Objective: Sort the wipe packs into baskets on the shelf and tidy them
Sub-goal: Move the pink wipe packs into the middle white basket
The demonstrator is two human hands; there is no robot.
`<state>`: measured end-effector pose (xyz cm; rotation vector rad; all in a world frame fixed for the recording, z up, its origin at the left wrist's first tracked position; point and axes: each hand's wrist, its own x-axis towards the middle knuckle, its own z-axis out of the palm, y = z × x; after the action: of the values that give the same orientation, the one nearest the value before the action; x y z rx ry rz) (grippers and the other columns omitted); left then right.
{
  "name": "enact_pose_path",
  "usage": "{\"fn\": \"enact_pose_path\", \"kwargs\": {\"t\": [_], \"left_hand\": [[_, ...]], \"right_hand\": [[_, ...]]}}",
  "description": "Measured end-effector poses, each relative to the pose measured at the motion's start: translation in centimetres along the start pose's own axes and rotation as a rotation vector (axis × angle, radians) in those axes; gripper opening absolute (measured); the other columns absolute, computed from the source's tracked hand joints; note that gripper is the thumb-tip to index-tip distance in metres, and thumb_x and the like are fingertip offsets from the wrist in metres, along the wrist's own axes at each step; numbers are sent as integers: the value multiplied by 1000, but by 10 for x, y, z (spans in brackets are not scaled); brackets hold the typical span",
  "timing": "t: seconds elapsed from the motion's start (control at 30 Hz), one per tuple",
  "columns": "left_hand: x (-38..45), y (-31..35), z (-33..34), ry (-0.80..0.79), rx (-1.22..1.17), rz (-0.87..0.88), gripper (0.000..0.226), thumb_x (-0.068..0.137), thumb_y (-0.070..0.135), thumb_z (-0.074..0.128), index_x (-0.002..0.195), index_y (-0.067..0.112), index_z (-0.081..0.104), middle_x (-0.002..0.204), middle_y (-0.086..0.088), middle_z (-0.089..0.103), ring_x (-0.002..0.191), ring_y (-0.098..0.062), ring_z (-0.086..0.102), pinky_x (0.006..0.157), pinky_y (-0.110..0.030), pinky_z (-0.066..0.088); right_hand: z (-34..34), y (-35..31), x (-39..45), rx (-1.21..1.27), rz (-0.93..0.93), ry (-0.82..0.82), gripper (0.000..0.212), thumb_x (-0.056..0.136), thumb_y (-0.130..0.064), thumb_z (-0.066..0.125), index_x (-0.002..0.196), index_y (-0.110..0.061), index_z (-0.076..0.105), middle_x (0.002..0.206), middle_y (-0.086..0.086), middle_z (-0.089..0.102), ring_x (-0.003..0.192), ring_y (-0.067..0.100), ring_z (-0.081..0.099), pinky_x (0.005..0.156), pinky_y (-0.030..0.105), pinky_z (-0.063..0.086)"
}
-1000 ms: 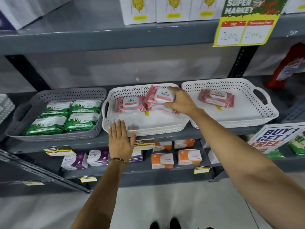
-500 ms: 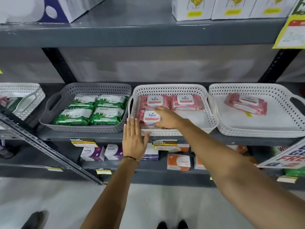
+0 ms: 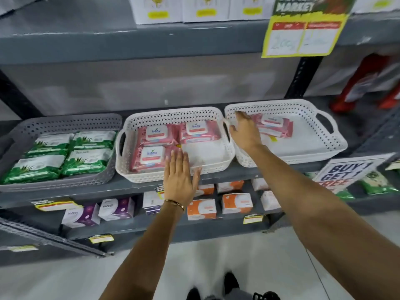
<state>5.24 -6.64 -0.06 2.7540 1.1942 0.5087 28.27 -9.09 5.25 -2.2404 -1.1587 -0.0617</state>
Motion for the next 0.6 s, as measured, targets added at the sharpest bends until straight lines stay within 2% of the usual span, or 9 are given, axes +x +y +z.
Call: {"fn": "enact_pose_path", "kwargs": {"t": [0.1, 0.17, 0.27, 0.37, 0.5, 0.6], "left_hand": [[10, 30, 9, -20, 15, 20, 79, 91, 53, 0, 136, -2, 34, 144, -22, 37, 137, -37, 26, 113, -47, 5], [17, 45, 16, -24, 12, 15, 81, 89, 56, -4, 138, 1, 30, 147, -19, 33, 139, -36, 21, 113, -43, -1], [24, 63, 24, -14, 30, -23, 80, 90, 55, -2, 136, 2, 36, 145, -19, 37, 138, -35, 24, 112, -43, 2], [27, 68, 27, 24, 36, -60, 77, 92, 54, 5, 131, 1, 44, 140, -21, 44, 134, -38, 32, 111, -45, 10], [28, 68, 29, 42, 34, -76, 72, 92, 52, 10, 130, 2, 46, 139, -21, 46, 132, -38, 35, 111, -48, 20], [29, 69, 29, 41, 44, -86, 71, 92, 52, 12, 130, 2, 46, 138, -20, 46, 132, -38, 35, 110, -49, 22]], "right_hand": [[-16, 47, 8, -110, 108, -23, 33, 83, -6, 57, 115, 2, 53, 119, 25, 58, 112, 38, 54, 93, 41, 46], [-22, 74, 13, -173, 169, -59, 34, 84, -8, 59, 116, 2, 52, 120, 24, 57, 113, 37, 53, 95, 41, 45], [-25, 107, 20, -257, 196, -113, 45, 85, -13, 61, 126, -3, 47, 128, 19, 53, 120, 34, 47, 103, 40, 37], [-24, 129, 28, -326, 139, -141, 54, 83, -17, 64, 130, -4, 42, 134, 17, 47, 127, 32, 40, 107, 38, 29], [-22, 146, 43, -346, 142, -263, 75, 85, -28, 64, 143, -7, 23, 154, 17, 22, 142, 33, 20, 116, 44, 14], [-24, 157, 54, -306, 156, -343, 89, 81, -39, 67, 147, -7, 15, 158, 16, 11, 145, 33, 11, 118, 46, 10]]}}
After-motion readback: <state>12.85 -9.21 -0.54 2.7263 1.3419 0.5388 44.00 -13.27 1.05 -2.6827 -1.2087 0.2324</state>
